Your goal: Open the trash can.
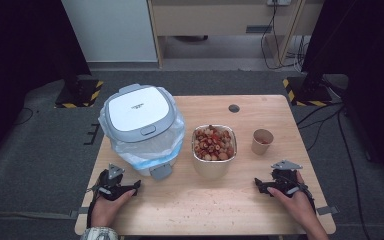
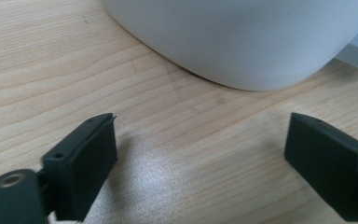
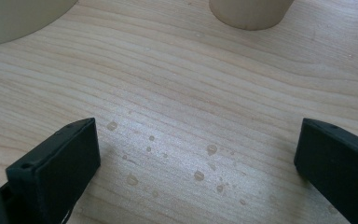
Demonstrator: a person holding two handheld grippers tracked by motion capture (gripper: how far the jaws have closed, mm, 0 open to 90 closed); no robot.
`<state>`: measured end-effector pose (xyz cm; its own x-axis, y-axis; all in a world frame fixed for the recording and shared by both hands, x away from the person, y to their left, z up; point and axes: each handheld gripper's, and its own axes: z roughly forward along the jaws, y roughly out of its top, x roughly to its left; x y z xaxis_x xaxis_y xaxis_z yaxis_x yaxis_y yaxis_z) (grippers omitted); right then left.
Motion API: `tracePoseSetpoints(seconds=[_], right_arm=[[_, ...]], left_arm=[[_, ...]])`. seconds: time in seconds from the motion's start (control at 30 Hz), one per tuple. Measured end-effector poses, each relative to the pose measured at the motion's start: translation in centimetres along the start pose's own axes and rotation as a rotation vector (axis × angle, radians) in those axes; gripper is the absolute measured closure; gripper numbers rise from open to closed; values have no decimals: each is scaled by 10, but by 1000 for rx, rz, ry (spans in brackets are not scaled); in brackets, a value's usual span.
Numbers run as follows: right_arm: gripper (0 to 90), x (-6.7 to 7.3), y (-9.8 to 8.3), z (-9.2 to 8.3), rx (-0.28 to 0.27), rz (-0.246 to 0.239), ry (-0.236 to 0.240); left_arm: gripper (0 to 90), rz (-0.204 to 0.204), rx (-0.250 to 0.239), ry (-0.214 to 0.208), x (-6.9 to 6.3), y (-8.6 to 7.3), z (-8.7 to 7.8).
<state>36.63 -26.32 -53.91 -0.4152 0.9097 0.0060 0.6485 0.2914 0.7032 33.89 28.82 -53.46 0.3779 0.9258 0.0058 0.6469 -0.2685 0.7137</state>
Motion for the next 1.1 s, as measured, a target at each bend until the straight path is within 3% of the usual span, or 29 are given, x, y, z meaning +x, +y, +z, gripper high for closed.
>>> tracePoseSetpoints(seconds=[0.13,0.3,0.33,0.37,0.43,0.53,0.6,0.63,0.7,0.93,1.03,1.1], right_arm=[[6,0,0,0,0,-3,1],[6,0,-1,-1,2,-5,5],[6,0,-1,-1,1,-6,5],[6,0,-1,-1,1,-6,5],[6,0,-1,-1,2,-5,5],[6,0,-1,-1,0,-6,5],[6,1,-1,-1,1,-4,4],[6,1,-1,-1,1,-4,4],[6,0,-1,-1,0,-6,5],[6,0,-1,-1,0,-6,5],[6,0,-1,-1,0,-6,5],[6,0,-1,-1,0,-6,5]], left_arm=[[213,34,-2,-6,-6,1,-8],[325,49,-63,-16,-19,5,-27],[411,56,-75,-18,-21,6,-30],[411,70,-86,-20,-25,7,-34],[544,101,-122,-36,-35,11,-42],[698,108,-156,-60,-45,15,-46],[781,113,-164,-66,-49,17,-46],[781,118,-167,-72,-52,18,-46],[856,148,-192,-88,-65,22,-46],[896,215,-198,-96,-81,31,-28],[896,244,-176,-94,-89,32,-13],[895,239,-182,-90,-90,33,-11]])
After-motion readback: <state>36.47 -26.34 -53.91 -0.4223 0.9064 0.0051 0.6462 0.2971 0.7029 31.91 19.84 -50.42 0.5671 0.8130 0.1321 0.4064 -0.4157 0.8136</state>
